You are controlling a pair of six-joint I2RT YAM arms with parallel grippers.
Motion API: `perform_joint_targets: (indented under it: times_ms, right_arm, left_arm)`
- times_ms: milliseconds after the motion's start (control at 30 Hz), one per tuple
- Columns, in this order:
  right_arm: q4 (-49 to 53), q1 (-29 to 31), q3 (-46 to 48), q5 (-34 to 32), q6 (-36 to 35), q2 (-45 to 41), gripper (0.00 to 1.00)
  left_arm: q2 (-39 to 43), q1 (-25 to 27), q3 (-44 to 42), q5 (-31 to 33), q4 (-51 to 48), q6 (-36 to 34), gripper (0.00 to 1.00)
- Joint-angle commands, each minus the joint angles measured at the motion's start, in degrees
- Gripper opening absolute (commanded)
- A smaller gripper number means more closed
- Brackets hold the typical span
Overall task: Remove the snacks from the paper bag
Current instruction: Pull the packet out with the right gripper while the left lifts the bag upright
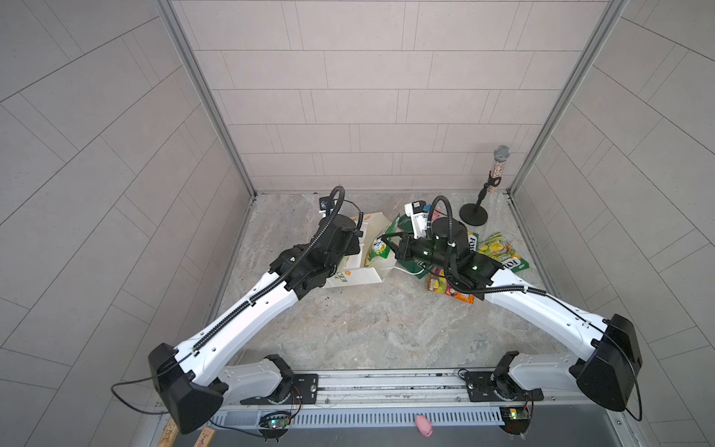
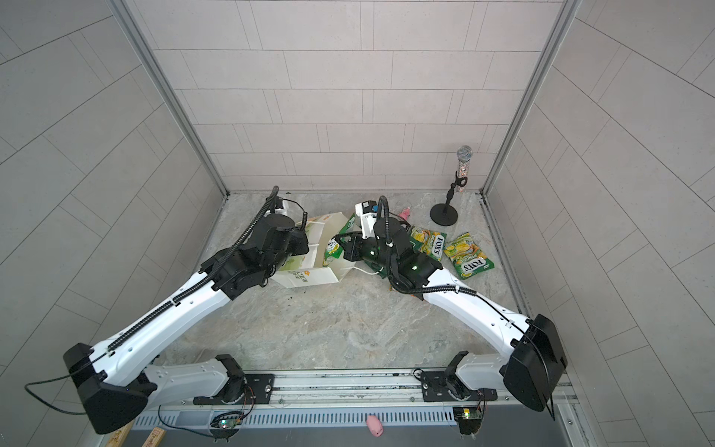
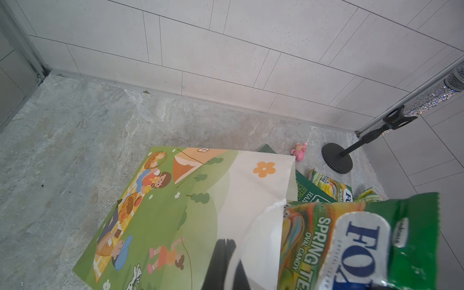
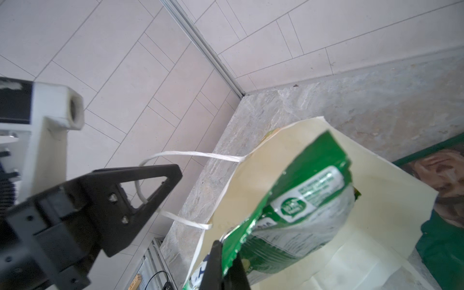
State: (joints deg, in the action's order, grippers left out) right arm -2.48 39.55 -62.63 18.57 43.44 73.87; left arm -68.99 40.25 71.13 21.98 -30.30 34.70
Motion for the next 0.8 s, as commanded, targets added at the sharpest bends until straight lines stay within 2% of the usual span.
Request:
perform_joint_targets:
  times_ms: [0, 167, 400, 600, 767]
  right_arm:
    - [-0.62, -0.66, -4.03, 1.87, -1.36, -2.16, 0.00]
    - [1.85, -2.29, -8.43, 3.03, -2.87, -2.96, 0.00]
    - [4.48, -8.13, -12.69, 4.71, -1.43, -4.79, 0.00]
    - [8.51, -12.08, -11.35, 1.75, -1.43, -7.89, 0.00]
    - [11.45, -15.10, -8.10, 2.16, -1.84, -9.24, 0.00]
  left_arm:
    - [0.59, -0.95, 1.67, 1.15, -0.63, -1.04, 0.00]
    - [1.11, -2.22, 1.97, 1.31, -1.29, -1.19, 0.00]
    - [3.01, -5.90, 0.87, 1.78, -1.78, -2.08, 0.00]
    - [5.39, -11.20, -0.58, 0.13, -1.89, -3.03, 0.00]
    - [6.99, -16.16, -0.56, -2.17, -2.70, -4.84, 0.00]
